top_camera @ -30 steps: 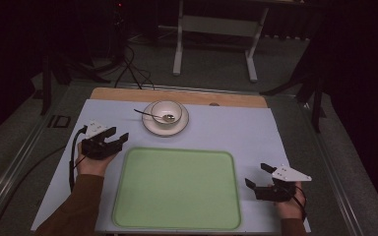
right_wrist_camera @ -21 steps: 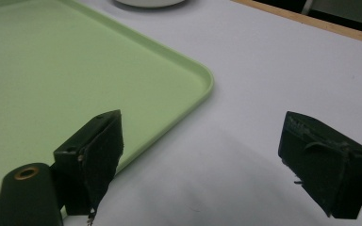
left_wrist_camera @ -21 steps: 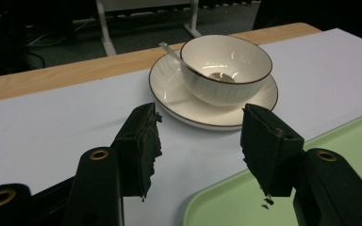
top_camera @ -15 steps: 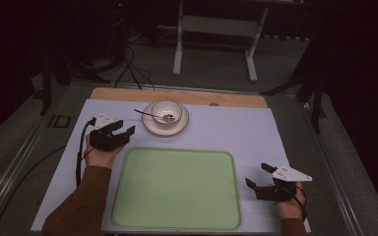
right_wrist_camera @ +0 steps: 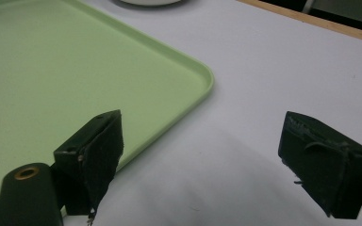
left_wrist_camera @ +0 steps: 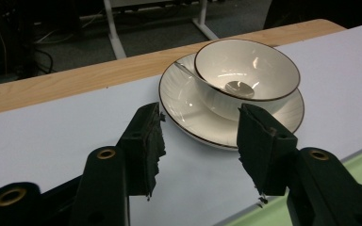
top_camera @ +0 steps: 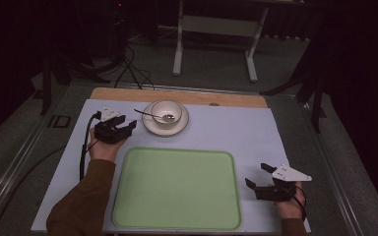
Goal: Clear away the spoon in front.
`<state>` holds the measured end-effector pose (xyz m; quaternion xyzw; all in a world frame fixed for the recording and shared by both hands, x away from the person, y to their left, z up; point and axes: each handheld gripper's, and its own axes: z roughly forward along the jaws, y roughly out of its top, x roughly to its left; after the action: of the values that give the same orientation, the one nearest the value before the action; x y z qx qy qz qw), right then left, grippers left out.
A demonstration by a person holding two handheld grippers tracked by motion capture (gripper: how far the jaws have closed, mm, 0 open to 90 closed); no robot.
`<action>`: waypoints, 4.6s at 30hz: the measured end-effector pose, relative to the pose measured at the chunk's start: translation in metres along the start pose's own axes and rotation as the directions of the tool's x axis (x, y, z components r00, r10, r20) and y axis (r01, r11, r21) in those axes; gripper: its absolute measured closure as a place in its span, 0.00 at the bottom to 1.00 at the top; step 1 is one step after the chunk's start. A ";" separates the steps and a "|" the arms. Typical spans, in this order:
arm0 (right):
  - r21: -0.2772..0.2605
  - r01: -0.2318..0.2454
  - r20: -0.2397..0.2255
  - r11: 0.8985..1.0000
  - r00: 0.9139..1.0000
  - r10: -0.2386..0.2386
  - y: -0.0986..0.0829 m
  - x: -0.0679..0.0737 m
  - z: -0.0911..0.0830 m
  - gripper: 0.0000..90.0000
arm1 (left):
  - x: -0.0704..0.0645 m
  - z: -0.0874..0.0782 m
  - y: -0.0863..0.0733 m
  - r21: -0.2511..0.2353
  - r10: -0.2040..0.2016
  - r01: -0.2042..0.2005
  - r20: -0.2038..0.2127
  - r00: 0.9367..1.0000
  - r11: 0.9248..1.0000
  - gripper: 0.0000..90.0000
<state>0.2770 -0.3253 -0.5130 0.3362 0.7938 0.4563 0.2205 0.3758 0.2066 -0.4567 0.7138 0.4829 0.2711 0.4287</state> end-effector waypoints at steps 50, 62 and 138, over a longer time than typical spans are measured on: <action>0.014 0.005 -0.001 1.000 1.000 -0.005 0.000 -0.001 0.001 0.16 | 0.000 0.038 0.023 -0.072 -0.049 0.057 0.101 0.994 0.996 0.99; 0.016 0.006 -0.001 1.000 1.000 -0.006 -0.001 -0.001 0.002 0.16 | 0.001 0.023 0.029 -0.117 -0.036 0.047 0.098 0.994 0.992 0.99; 0.024 0.006 0.000 1.000 1.000 -0.006 -0.001 0.000 0.002 0.16 | 0.016 -0.061 0.018 -0.148 -0.006 0.025 0.132 0.991 0.989 0.99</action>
<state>0.2782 -0.3248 -0.5148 0.3365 0.8003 0.4459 0.2179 0.3415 0.2401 -0.4113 0.6923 0.4375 0.2554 0.5139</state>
